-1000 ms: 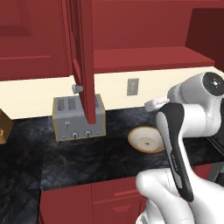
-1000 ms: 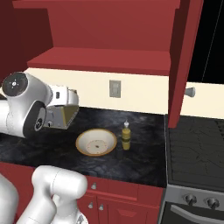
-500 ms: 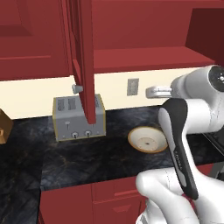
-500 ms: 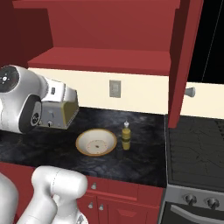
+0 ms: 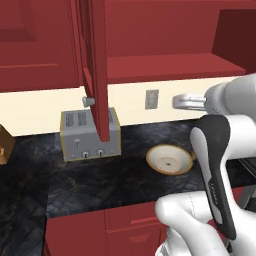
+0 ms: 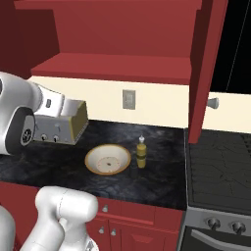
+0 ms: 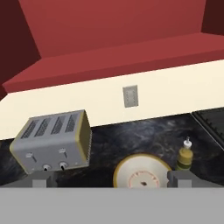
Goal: Retrieve the bottle and the shaker from the cabinet and place them next to the mixing bowl on the counter. Then add garlic from the fridge to the mixing bowl.
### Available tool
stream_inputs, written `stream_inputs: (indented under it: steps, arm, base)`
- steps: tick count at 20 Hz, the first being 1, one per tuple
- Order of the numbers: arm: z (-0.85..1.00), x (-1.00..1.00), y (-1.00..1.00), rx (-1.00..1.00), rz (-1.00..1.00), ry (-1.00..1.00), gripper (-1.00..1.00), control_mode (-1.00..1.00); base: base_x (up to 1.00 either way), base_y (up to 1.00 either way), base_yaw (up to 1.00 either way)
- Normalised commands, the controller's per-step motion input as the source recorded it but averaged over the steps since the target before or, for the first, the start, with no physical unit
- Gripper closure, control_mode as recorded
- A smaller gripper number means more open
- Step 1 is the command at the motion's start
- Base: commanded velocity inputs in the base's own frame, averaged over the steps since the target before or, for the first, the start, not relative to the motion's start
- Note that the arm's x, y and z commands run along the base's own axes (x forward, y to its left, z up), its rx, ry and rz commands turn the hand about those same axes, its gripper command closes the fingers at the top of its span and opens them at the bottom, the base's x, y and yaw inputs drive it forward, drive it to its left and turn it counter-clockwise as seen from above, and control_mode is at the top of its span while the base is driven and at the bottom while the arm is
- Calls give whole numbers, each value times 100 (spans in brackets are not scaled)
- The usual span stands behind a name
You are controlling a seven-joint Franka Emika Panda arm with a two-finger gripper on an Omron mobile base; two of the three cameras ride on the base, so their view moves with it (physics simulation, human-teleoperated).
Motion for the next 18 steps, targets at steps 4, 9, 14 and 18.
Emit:
stream_inputs:
  steps: [4,9,14,18]
  arm:
    - [0,0,-2,0,0,0,-100,-100]
    - [0,0,0,0,0,0,-100,-100]
    - [0,0,0,0,0,0,-100,100]
    - [0,0,0,0,0,0,-100,100]
  base:
    - [0,0,0]
    - [0,0,0]
    - [-17,-1,0]
    - [-78,-30,0]
